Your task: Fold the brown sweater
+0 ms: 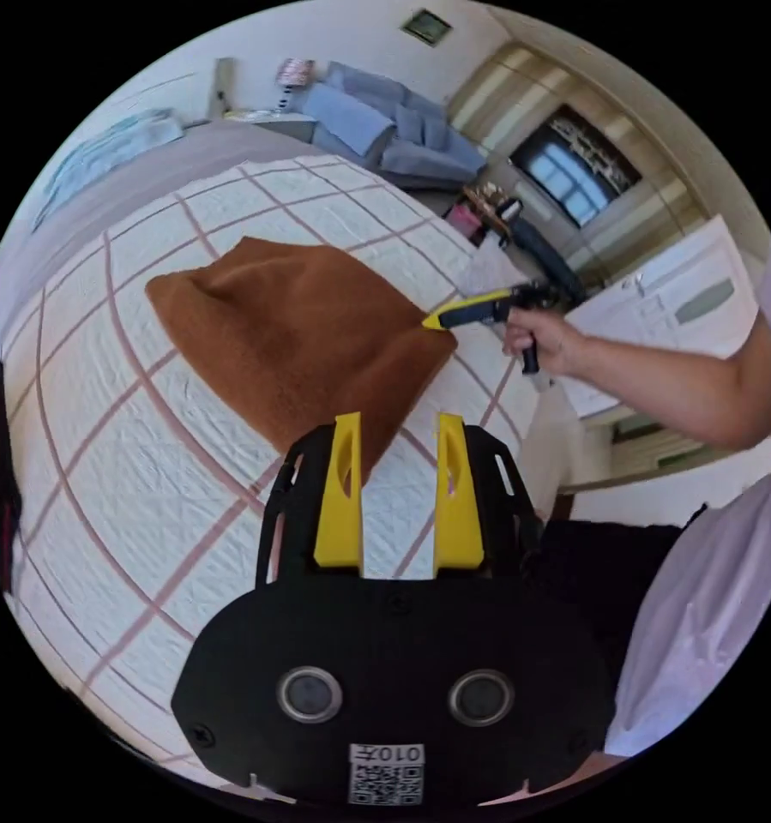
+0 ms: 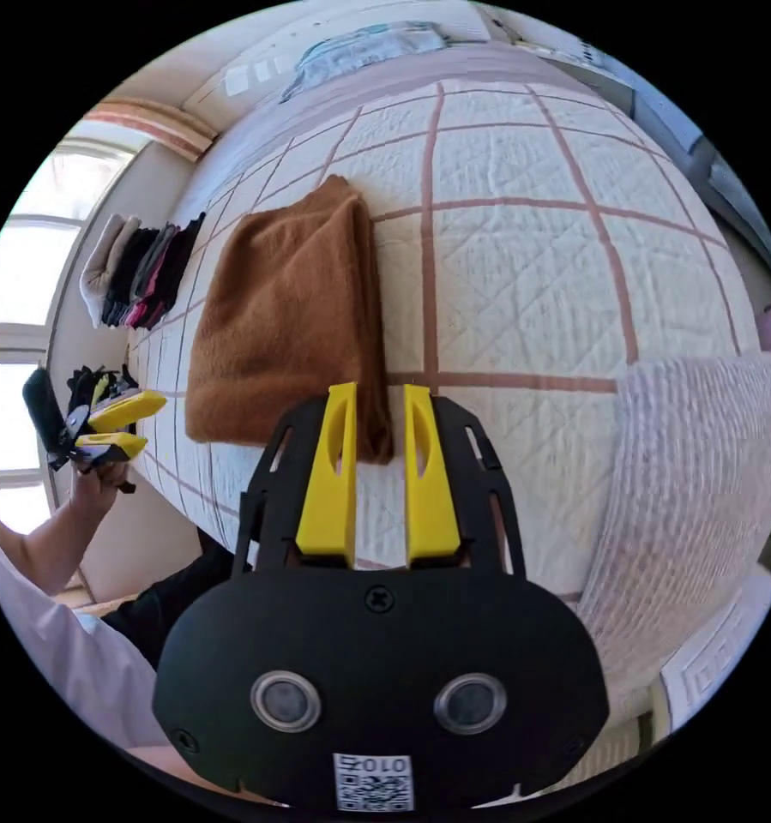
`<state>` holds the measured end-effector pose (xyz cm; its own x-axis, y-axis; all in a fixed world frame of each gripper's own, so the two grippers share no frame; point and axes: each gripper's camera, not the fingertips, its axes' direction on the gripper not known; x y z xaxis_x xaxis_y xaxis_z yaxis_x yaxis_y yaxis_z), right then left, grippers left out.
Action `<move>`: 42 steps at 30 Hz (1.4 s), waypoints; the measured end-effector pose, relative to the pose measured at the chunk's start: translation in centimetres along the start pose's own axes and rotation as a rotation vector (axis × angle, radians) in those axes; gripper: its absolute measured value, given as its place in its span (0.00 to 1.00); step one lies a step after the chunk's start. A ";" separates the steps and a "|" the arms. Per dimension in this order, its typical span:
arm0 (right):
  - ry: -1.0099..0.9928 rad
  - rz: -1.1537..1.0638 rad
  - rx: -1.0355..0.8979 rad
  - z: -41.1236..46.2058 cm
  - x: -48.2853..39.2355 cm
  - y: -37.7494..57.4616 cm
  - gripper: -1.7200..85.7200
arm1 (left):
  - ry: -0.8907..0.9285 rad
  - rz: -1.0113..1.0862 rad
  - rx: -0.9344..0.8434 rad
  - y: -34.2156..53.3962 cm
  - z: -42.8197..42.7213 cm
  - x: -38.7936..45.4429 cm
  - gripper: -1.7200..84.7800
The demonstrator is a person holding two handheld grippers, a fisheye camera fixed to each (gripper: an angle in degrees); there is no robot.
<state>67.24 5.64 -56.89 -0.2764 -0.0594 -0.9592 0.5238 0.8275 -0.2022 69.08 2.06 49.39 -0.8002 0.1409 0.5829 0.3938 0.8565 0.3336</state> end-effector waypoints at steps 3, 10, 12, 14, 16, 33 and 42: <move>-0.120 0.164 0.200 -1.7 2.1 2.7 0.12 | 0.111 -0.314 0.152 3.0 -2.6 -6.2 0.19; -0.611 0.267 0.114 6.3 1.5 3.2 0.16 | 0.305 -0.565 0.077 4.4 3.6 -15.3 0.20; -0.709 0.316 0.096 9.1 1.3 2.5 0.18 | 0.329 -0.587 0.046 4.1 5.2 -16.1 0.20; -0.760 0.354 0.059 11.1 1.4 1.9 0.20 | 0.348 -0.645 0.043 4.1 6.1 -17.5 0.19; -0.819 0.400 0.036 12.6 1.8 1.4 0.22 | 0.387 -0.716 0.025 4.3 6.6 -19.1 0.18; -1.153 0.762 0.378 18.4 5.8 -1.5 0.35 | 0.595 -0.835 0.029 1.9 7.7 -26.4 0.11; -1.083 0.917 0.255 17.6 7.6 -2.6 0.17 | 0.511 -0.745 0.008 2.6 9.6 -27.8 0.12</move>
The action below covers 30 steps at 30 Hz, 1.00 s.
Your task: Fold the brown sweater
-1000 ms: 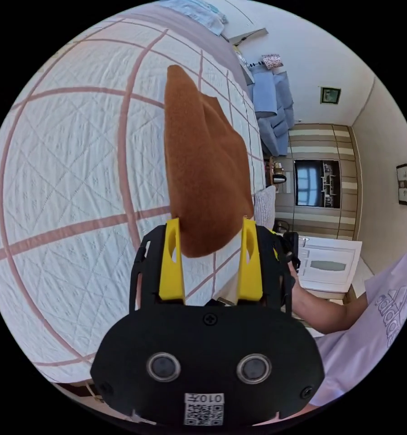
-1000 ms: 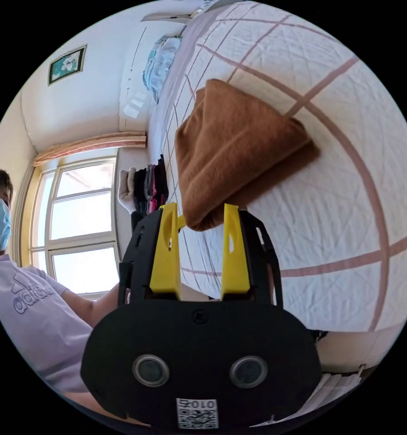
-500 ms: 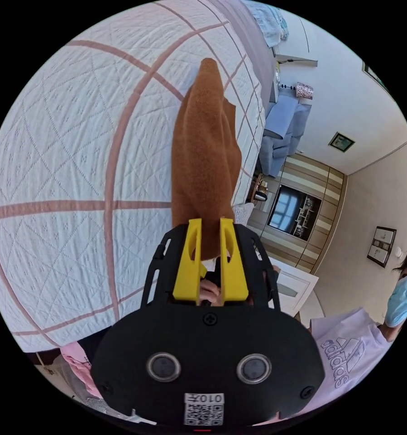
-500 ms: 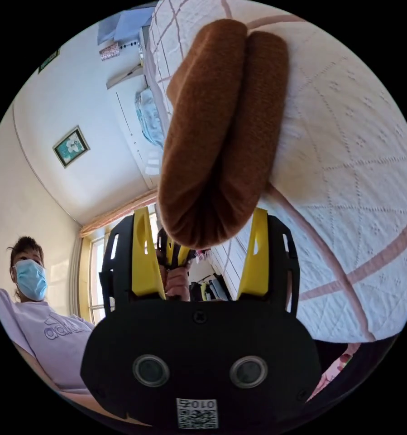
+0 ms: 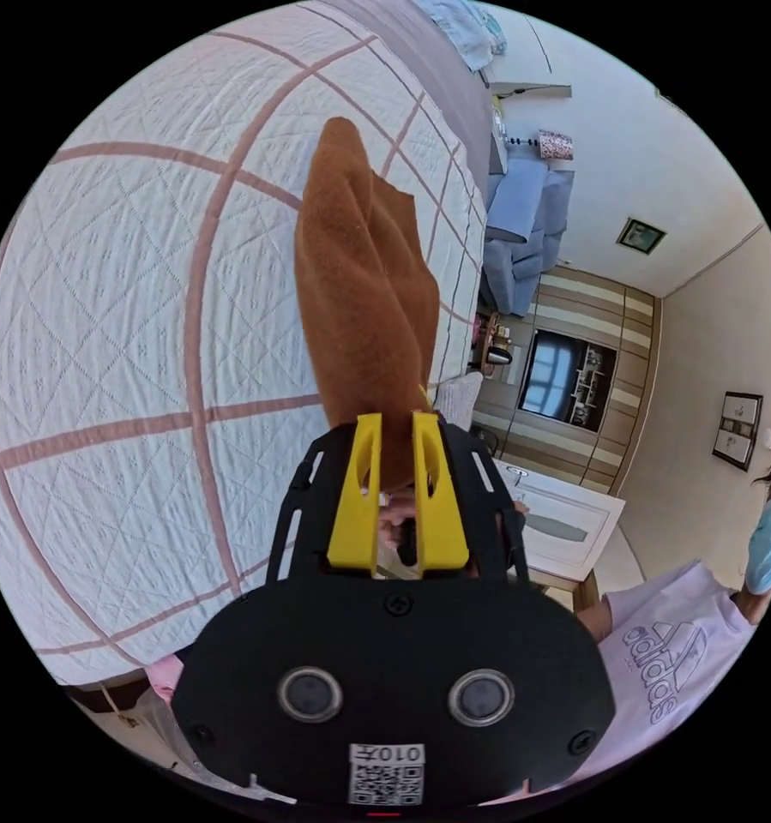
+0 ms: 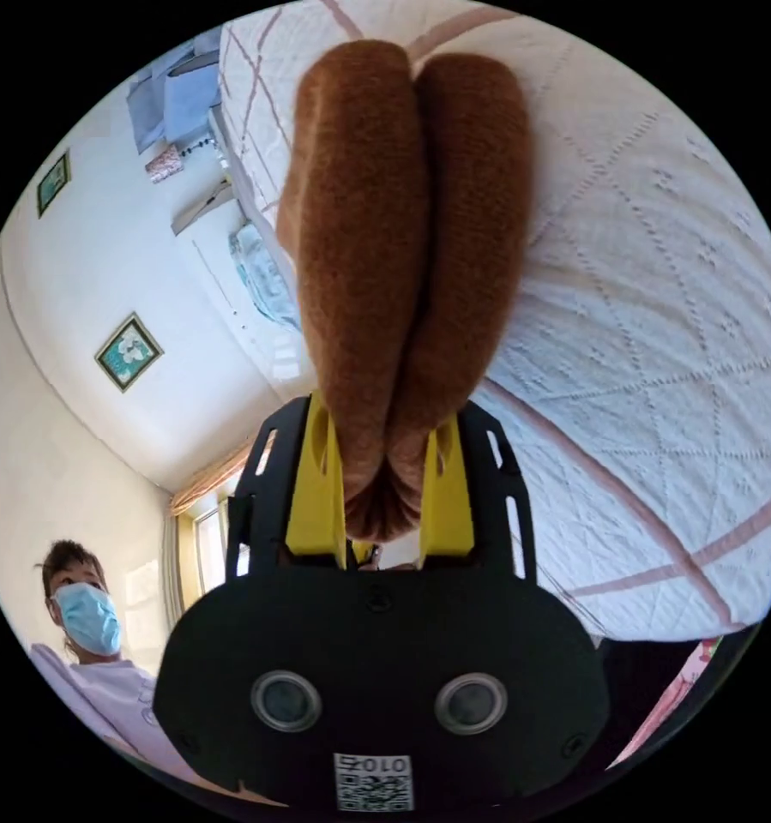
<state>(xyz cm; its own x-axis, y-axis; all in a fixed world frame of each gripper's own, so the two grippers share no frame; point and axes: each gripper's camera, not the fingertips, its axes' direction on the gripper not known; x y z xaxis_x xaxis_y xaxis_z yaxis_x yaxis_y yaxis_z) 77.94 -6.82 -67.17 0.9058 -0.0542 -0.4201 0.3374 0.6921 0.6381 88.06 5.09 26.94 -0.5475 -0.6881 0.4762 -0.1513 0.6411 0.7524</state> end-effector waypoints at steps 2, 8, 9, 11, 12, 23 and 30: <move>0.069 -0.061 -0.054 -0.2 -1.3 0.5 0.15 | -0.030 0.022 -0.002 -0.1 -0.2 -1.5 0.14; 0.119 -0.099 -0.200 -4.5 -1.6 2.7 0.14 | 0.010 -0.064 0.144 -1.2 -2.1 -7.8 0.18; 0.116 -0.087 -0.223 -5.8 -1.4 3.1 0.14 | 0.015 -0.071 0.151 -1.5 -2.0 -8.4 0.18; 0.127 -0.066 -0.251 -7.7 -1.3 3.9 0.14 | 0.021 -0.090 0.143 -2.4 -0.8 -10.4 0.18; 0.126 -0.046 -0.273 -8.8 -1.2 4.5 0.14 | 0.019 -0.096 0.132 -2.6 -0.3 -10.8 0.18; 0.439 -0.164 -0.326 -16.4 -2.9 10.1 0.14 | -0.040 -0.076 0.047 1.2 7.8 -15.8 0.12; 0.418 -0.236 -0.317 -20.4 -5.4 16.7 0.14 | -0.078 0.076 0.183 8.3 5.0 -14.2 0.12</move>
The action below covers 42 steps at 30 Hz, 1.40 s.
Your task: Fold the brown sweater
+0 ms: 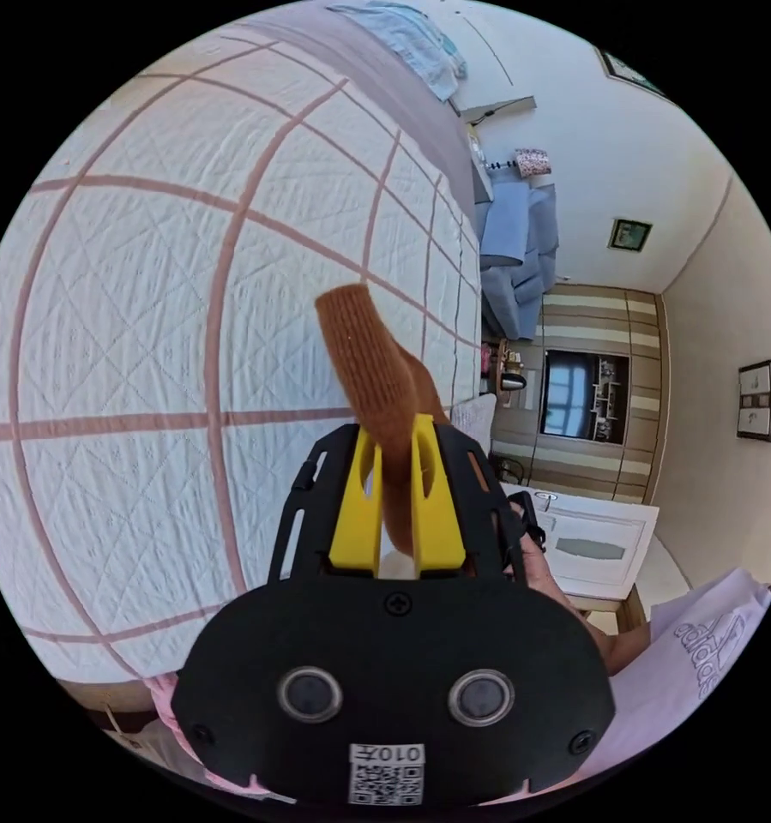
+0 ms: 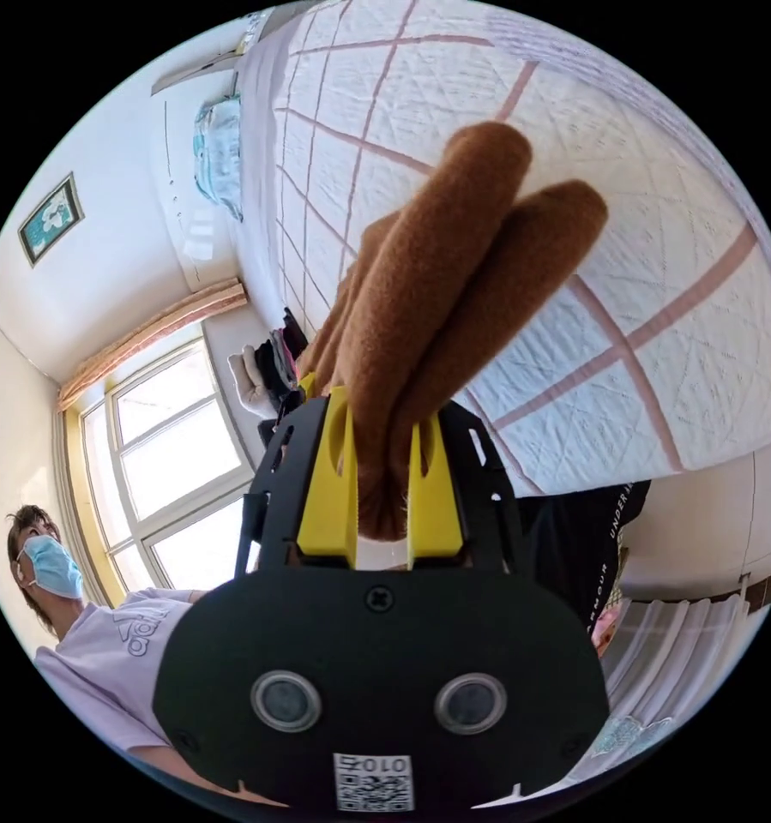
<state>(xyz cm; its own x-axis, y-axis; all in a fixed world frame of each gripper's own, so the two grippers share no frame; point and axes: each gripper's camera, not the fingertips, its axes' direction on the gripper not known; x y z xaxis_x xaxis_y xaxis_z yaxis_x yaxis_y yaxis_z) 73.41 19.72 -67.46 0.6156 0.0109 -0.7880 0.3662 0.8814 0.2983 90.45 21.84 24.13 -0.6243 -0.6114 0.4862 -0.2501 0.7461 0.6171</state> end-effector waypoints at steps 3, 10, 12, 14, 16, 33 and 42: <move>-0.001 -0.115 -0.068 -1.2 -4.3 2.8 0.13 | 0.006 0.027 0.098 3.9 -4.1 0.6 0.12; 0.018 -0.393 -0.290 -1.1 -15.5 11.2 0.13 | 0.026 0.067 0.350 15.5 -16.6 1.7 0.12; 0.012 -0.479 -0.378 -0.2 -19.0 14.7 0.14 | 0.020 0.060 0.427 19.3 -19.4 1.6 0.12; 0.008 -0.538 -0.441 0.6 -21.3 17.4 0.14 | 0.038 0.019 0.546 24.9 -22.4 0.9 0.12; 0.017 -0.596 -0.511 1.6 -23.4 20.2 0.14 | 0.051 -0.024 0.634 29.3 -24.0 0.0 0.12; 0.166 -0.693 -0.791 12.9 -31.2 44.5 0.14 | -0.025 -0.210 0.880 48.6 -32.5 -15.5 0.12; 0.217 -0.608 -0.698 22.2 -37.9 50.4 0.14 | 0.005 -0.105 0.741 39.8 -44.0 -28.5 0.12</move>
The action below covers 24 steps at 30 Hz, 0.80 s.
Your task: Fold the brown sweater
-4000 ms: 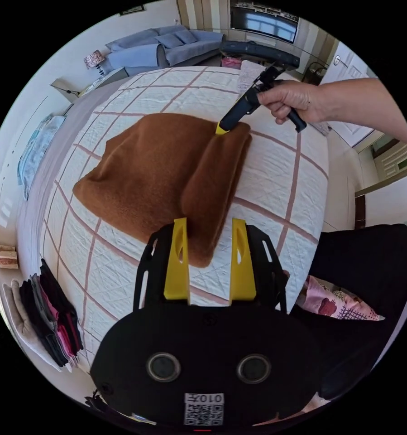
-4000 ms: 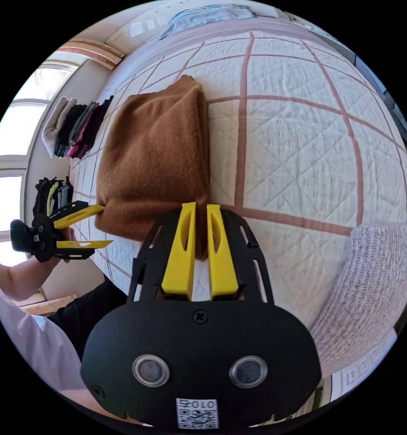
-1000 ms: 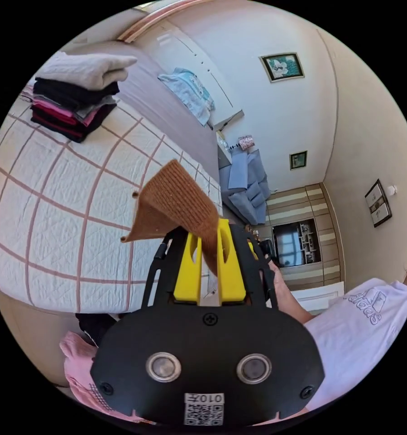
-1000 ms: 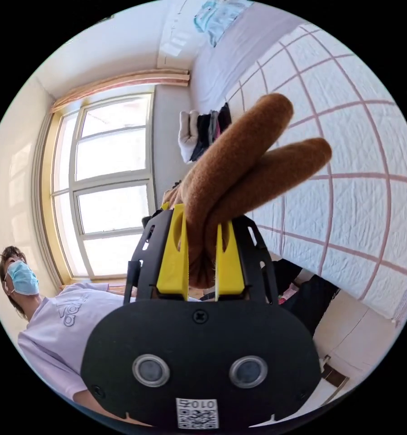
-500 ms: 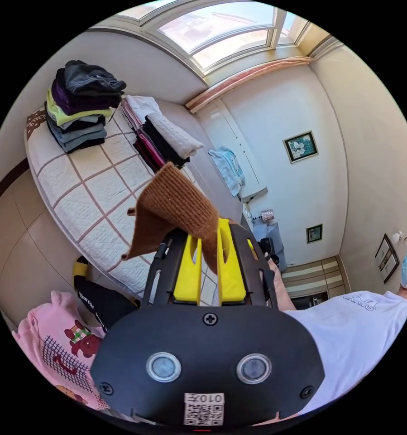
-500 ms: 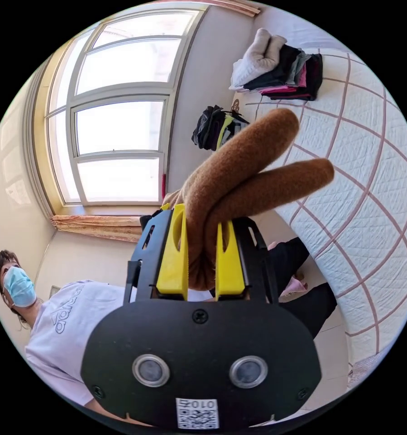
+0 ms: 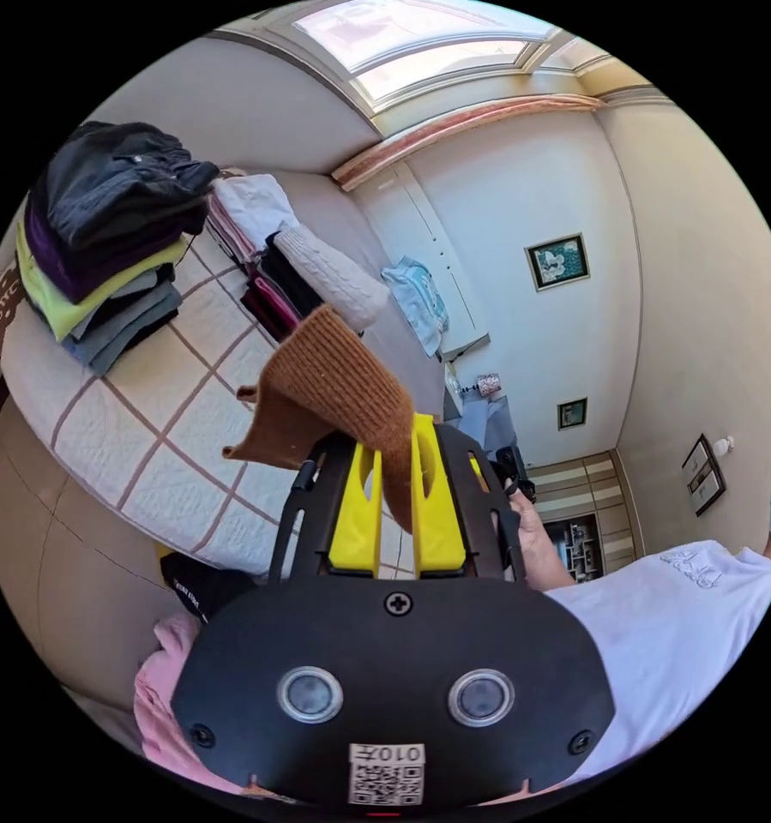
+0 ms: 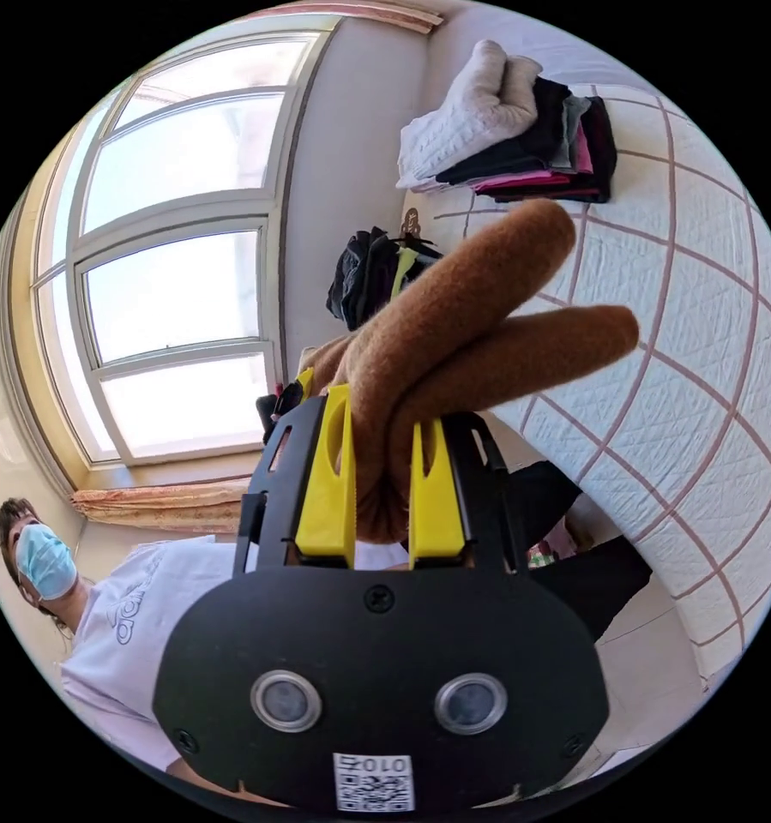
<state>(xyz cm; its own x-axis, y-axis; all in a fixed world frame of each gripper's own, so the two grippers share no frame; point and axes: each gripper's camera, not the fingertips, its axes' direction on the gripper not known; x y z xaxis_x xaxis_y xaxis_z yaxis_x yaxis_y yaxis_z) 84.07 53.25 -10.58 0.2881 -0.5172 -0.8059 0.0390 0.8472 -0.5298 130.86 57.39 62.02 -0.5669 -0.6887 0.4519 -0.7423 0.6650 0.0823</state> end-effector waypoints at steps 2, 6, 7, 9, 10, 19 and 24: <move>0.012 0.000 0.007 0.6 -1.8 -2.6 0.14 | 0.010 0.035 -0.028 -5.7 0.1 -2.0 0.12; 0.032 -0.102 0.060 -0.4 -8.6 -10.8 0.14 | 0.050 0.119 -0.018 -15.5 0.3 -3.0 0.12; 0.035 -0.132 0.077 -0.9 -10.0 -11.9 0.14 | 0.071 0.158 0.010 -19.0 0.1 -2.6 0.12; 0.045 -0.283 0.165 -3.3 -15.7 -15.7 0.14 | 0.107 0.236 0.076 -23.8 -0.6 -1.4 0.12; 0.045 -0.320 0.185 -3.9 -17.1 -16.5 0.14 | 0.133 0.281 0.121 -26.7 -1.0 -0.6 0.12; 0.055 -0.261 0.266 -4.6 -15.0 -28.5 0.15 | 0.199 0.174 0.170 -39.0 8.3 -9.7 0.12; 0.018 0.202 0.248 -0.3 1.1 -32.1 0.14 | 0.144 -0.208 -0.088 -37.7 20.3 -23.4 0.12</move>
<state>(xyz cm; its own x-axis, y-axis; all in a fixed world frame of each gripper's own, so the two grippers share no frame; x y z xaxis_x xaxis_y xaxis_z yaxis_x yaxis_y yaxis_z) 82.85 25.46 5.40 0.2969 -0.3357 -0.8940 0.2151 0.9356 -0.2799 164.85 42.58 30.36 -0.3436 -0.7694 0.5385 -0.8001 0.5401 0.2610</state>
